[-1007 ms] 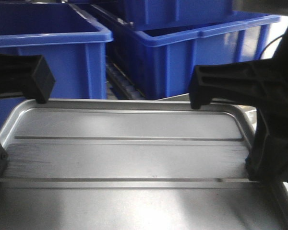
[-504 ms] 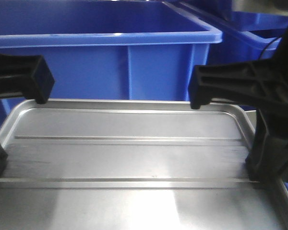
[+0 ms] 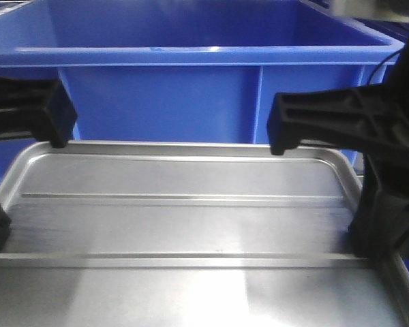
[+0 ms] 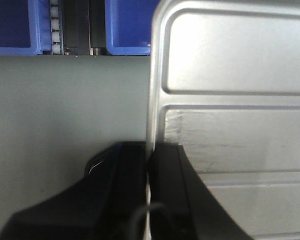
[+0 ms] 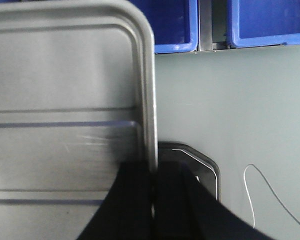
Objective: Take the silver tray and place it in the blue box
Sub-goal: 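Hold the tray level in both grippers while the base turns to the blue bin, then raise the tray with both grippers over the blue bin's rim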
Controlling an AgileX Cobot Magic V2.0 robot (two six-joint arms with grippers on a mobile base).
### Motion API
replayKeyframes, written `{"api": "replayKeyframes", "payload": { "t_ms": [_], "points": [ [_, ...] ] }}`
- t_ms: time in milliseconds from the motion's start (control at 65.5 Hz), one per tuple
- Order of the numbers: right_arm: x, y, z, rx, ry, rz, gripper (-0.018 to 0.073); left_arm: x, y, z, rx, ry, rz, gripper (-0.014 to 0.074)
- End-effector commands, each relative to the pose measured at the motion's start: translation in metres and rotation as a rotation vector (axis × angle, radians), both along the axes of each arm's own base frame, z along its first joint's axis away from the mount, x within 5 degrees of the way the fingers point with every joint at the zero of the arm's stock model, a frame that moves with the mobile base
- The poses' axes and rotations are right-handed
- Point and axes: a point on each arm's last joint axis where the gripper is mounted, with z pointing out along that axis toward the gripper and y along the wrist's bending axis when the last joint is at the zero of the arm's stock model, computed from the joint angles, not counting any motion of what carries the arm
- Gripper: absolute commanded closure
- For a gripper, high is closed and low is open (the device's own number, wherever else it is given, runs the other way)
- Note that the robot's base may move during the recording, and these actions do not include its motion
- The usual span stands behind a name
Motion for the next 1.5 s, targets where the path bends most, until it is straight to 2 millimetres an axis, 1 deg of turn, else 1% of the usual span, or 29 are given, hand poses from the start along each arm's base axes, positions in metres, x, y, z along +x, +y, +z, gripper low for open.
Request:
{"api": "replayKeyframes", "payload": {
  "t_ms": [0,1190,1267,1358,1480],
  "points": [
    [0.002,-0.001,0.014,0.02,-0.06,0.013,0.0501,0.0,0.0,0.012,-0.028,-0.041,-0.007,0.0603],
    [0.002,-0.001,0.014,0.022,-0.061,0.015,0.0501,0.0,0.0,0.012,-0.027,-0.042,-0.009,0.0603],
    [0.003,0.0,0.018,0.019,-0.071,0.044,0.0501,0.0,-0.001,0.016,-0.028,-0.034,-0.02,0.0603],
    [0.005,0.003,0.03,0.003,-0.09,0.092,0.0501,0.003,-0.002,0.029,-0.027,-0.044,-0.026,0.0603],
    [0.012,0.007,0.058,0.032,-0.135,0.105,0.0501,0.013,-0.004,0.053,-0.045,-0.113,-0.072,0.0602]
  ]
}}
